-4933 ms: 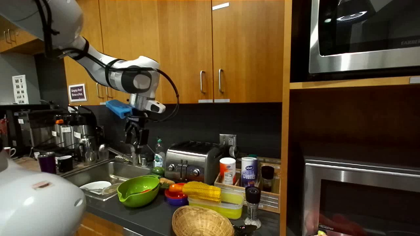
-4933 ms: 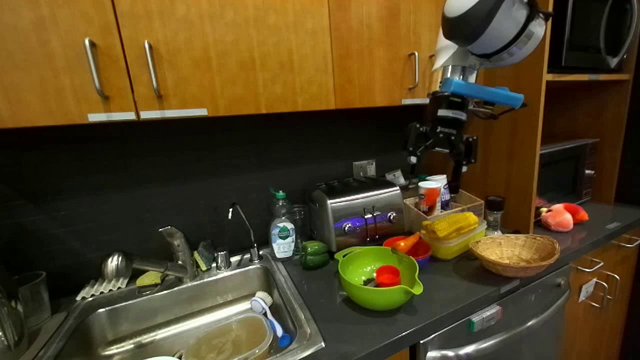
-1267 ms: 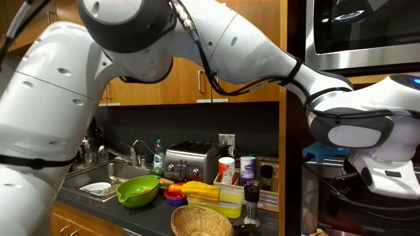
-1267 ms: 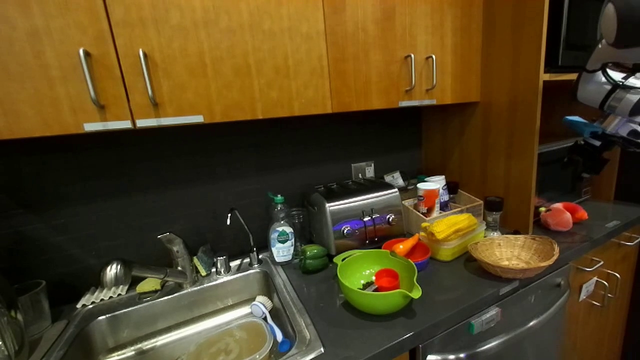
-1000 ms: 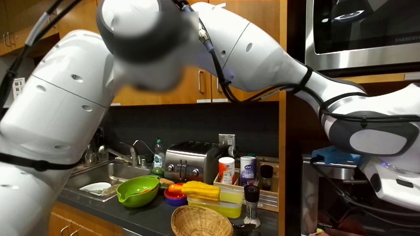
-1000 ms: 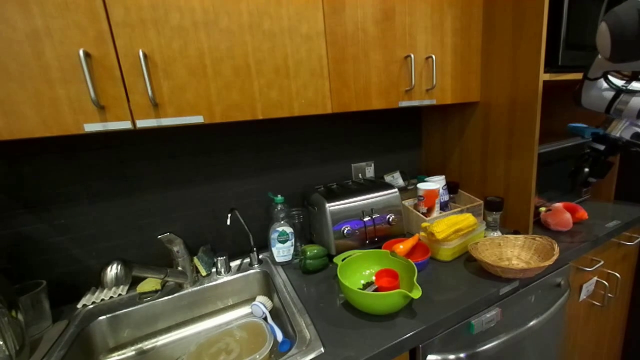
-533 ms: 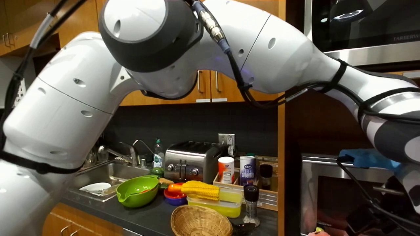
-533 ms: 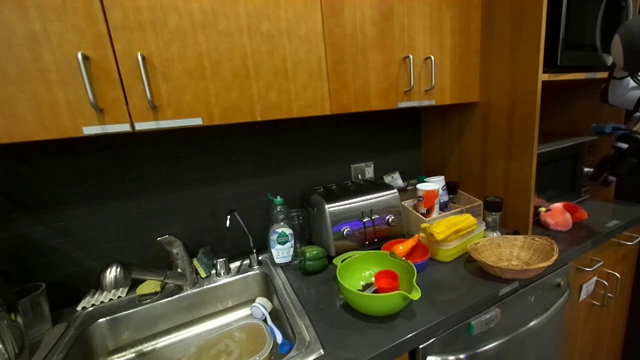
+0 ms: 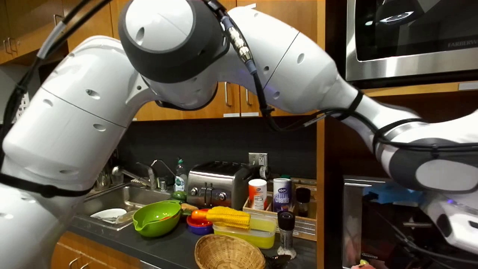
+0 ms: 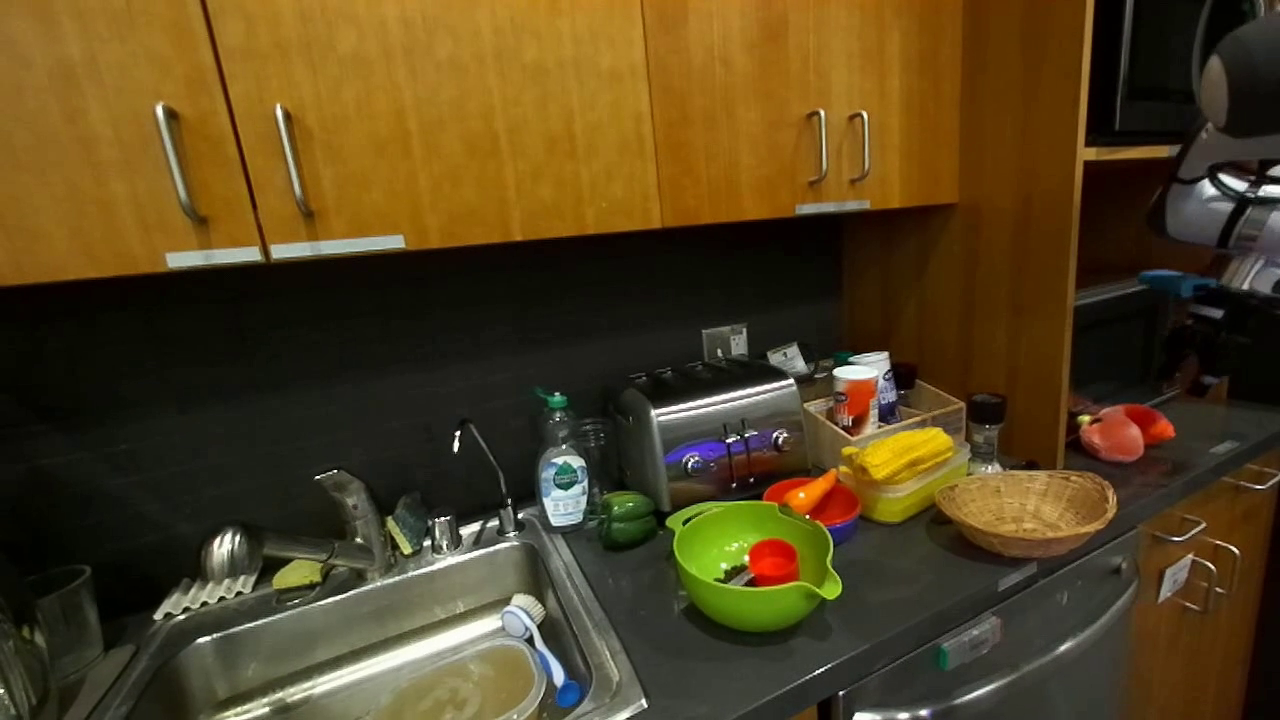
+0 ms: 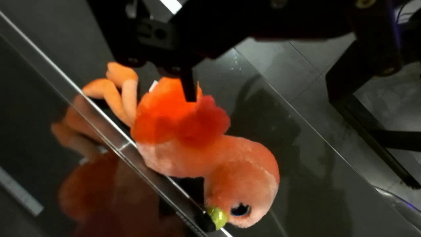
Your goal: Pick up the flamingo plush toy into the weaved basket
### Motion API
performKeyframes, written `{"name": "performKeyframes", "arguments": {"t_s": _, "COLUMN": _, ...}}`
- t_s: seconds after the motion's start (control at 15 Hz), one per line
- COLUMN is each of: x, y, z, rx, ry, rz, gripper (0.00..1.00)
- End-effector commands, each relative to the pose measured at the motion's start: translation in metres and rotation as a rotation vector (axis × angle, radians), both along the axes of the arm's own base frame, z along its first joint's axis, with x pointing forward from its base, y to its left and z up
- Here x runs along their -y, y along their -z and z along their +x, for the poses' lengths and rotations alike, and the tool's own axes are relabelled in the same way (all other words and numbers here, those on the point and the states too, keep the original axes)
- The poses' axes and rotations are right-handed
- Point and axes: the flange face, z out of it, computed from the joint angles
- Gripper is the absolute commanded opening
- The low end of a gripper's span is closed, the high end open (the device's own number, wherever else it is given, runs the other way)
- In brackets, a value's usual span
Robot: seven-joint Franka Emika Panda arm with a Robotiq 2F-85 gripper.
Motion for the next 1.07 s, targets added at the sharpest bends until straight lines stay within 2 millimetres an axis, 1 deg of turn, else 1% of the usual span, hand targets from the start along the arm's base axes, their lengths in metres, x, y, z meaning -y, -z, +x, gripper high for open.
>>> {"name": "performKeyframes", "arguments": {"t_s": 0.0, "x": -0.067, "y": 0.024, "z": 0.02, "rx": -0.07, "ry": -0.155, "rz": -0.13, "gripper": 1.0}}
{"name": "performKeyframes", "arguments": {"t_s": 0.07, "x": -0.082, "y": 0.034, "z": 0.026, "rx": -0.093, "ry": -0.196, "rz": -0.174, "gripper": 1.0}}
{"name": "performKeyframes", "arguments": {"t_s": 0.2, "x": -0.1, "y": 0.049, "z": 0.037, "rx": -0.118, "ry": -0.255, "rz": -0.269, "gripper": 1.0}}
{"name": "performKeyframes", "arguments": {"t_s": 0.27, "x": -0.101, "y": 0.054, "z": 0.032, "rx": -0.128, "ry": -0.26, "rz": -0.295, "gripper": 1.0}}
{"name": "performKeyframes", "arguments": {"t_s": 0.4, "x": -0.101, "y": 0.061, "z": 0.028, "rx": -0.132, "ry": -0.273, "rz": -0.347, "gripper": 0.98}}
{"name": "performKeyframes", "arguments": {"t_s": 0.47, "x": -0.101, "y": 0.064, "z": 0.027, "rx": -0.133, "ry": -0.274, "rz": -0.357, "gripper": 0.83}}
{"name": "performKeyframes", "arguments": {"t_s": 0.53, "x": -0.101, "y": 0.065, "z": 0.026, "rx": -0.128, "ry": -0.277, "rz": -0.365, "gripper": 0.74}}
{"name": "performKeyframes", "arguments": {"t_s": 0.6, "x": -0.099, "y": 0.067, "z": 0.025, "rx": -0.114, "ry": -0.282, "rz": -0.379, "gripper": 0.71}}
{"name": "performKeyframes", "arguments": {"t_s": 0.67, "x": -0.098, "y": 0.066, "z": 0.022, "rx": -0.093, "ry": -0.291, "rz": -0.403, "gripper": 0.64}}
{"name": "performKeyframes", "arguments": {"t_s": 0.8, "x": -0.089, "y": 0.064, "z": 0.02, "rx": -0.032, "ry": -0.318, "rz": -0.471, "gripper": 0.48}}
{"name": "performKeyframes", "arguments": {"t_s": 0.87, "x": -0.086, "y": 0.065, "z": 0.018, "rx": -0.007, "ry": -0.332, "rz": -0.482, "gripper": 0.65}}
{"name": "performKeyframes", "arguments": {"t_s": 0.93, "x": -0.083, "y": 0.067, "z": 0.018, "rx": 0.02, "ry": -0.345, "rz": -0.486, "gripper": 0.85}}
{"name": "performKeyframes", "arguments": {"t_s": 1.0, "x": -0.081, "y": 0.07, "z": 0.017, "rx": 0.05, "ry": -0.357, "rz": -0.491, "gripper": 0.87}}
